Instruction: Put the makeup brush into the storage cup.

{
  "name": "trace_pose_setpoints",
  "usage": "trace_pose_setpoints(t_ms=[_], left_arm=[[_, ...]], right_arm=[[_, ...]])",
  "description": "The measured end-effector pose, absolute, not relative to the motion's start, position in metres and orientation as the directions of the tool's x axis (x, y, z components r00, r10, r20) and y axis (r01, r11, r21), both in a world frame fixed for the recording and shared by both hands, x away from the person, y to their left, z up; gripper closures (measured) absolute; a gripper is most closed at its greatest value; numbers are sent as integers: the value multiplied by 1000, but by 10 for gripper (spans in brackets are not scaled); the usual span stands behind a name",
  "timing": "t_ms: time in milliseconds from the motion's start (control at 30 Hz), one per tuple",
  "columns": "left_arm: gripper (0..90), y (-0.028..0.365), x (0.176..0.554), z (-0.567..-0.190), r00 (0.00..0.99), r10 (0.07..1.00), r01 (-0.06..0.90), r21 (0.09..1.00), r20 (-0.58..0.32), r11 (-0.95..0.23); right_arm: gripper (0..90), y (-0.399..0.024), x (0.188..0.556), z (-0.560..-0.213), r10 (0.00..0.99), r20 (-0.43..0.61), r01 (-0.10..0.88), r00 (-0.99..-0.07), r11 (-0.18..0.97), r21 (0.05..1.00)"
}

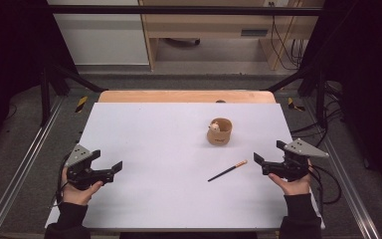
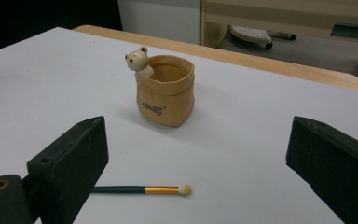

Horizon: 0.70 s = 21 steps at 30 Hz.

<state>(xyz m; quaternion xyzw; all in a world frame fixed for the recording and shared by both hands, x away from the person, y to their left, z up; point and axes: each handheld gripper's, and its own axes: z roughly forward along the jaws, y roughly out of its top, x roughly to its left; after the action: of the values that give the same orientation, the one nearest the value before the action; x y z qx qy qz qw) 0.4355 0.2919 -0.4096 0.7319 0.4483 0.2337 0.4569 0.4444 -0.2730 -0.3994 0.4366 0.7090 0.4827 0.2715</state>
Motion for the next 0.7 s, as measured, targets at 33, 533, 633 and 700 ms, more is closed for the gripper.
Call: trace_pose_setpoints(t_ms=[33, 533, 633, 700], left_arm=[[70, 292, 436, -410, 489, 870, 443, 878, -67, -182], [77, 286, 436, -413, 511, 858, 449, 868, -56, -210], [79, 282, 436, -413, 518, 854, 448, 867, -52, -219], [82, 281, 436, -412, 521, 852, 448, 866, -51, -223]], right_arm=[[57, -273, 444, -399, 881, 37, 358, -471, 153, 921], [62, -271, 444, -398, 879, 29, 370, -477, 171, 913], [62, -270, 444, -398, 877, 25, 373, -480, 178, 911], [62, -269, 444, -398, 876, 28, 374, -481, 177, 910]])
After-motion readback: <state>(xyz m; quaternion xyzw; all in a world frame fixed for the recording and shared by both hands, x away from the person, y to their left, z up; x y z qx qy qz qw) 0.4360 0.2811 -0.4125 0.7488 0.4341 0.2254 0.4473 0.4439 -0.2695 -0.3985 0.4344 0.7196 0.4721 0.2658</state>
